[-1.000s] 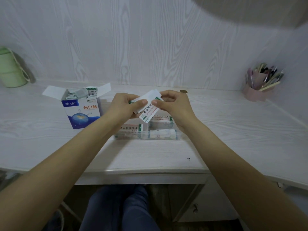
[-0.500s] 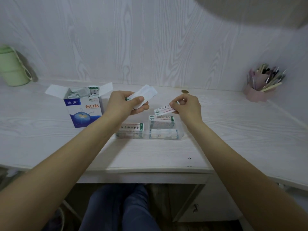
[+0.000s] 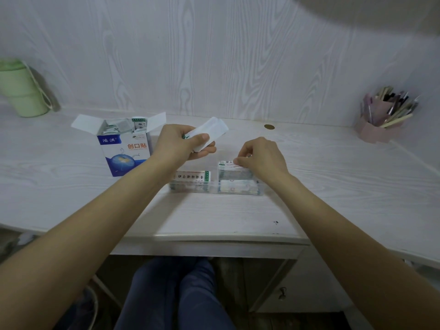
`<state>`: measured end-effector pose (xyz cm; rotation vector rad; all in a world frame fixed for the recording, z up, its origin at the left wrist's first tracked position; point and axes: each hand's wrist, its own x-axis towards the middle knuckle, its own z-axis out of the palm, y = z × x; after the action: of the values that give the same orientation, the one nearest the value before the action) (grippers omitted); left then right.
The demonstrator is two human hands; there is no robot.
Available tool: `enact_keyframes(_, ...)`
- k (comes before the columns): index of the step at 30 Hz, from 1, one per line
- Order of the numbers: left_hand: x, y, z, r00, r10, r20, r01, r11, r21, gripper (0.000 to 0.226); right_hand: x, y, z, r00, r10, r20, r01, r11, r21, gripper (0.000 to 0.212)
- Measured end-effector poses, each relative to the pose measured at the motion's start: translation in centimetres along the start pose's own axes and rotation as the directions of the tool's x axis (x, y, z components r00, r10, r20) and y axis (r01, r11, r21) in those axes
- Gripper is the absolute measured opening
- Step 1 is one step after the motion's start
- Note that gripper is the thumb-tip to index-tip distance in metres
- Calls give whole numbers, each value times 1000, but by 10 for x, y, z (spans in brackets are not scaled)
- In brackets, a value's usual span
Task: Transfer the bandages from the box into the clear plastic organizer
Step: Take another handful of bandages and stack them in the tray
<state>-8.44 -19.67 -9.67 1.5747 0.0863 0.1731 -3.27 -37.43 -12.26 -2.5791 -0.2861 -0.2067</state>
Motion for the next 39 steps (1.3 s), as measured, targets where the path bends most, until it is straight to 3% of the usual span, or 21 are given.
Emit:
enact_keyframes(3, 0, -1, 1, 1000, 0, 16, 0, 1000, 6, 15, 2, 1, 1, 1000, -17, -26, 16, 999, -35, 17)
enact_keyframes(5, 0, -2, 2, 1000, -2, 27, 2, 1000, 2, 21, -1, -5, -3, 994, -19, -111, 41, 979, 198, 15)
enact_keyframes(6, 0, -2, 2, 999, -9, 37, 10, 1000, -9, 23, -4, -10, -8, 993, 1, -114, 46, 914, 402, 12)
enact_keyframes(8, -1, -1, 3, 997, -36, 72, 39, 999, -35, 23, -9, -20, -17, 1000, 24, 8, -23, 694, 719, 14)
enact_keyframes(10, -2, 0, 5, 992, -66, 110, 71, 996, -47, 20, -10, -26, -19, 996, -7, 94, -71, 595, 801, 16)
enact_keyframes(16, -2, -2, 5, 988, -96, 123, 102, 994, -44, 24, -11, -26, -13, 1000, 4, 6, -7, 607, 795, 11)
enact_keyframes(20, 3, -4, 5, 998, -64, -10, 64, 996, 54, 23, -12, -27, -7, 999, -5, -45, 38, 617, 786, 22)
enact_keyframes(25, 3, -2, 5, 998, -66, -10, 66, 997, 47, 17, -15, -28, -9, 1000, -15, -10, 17, 605, 796, 32)
enact_keyframes(39, 5, -4, 5, 997, -67, -38, 67, 998, -5, 21, -17, -22, -13, 997, 75, 35, -74, 622, 779, 7)
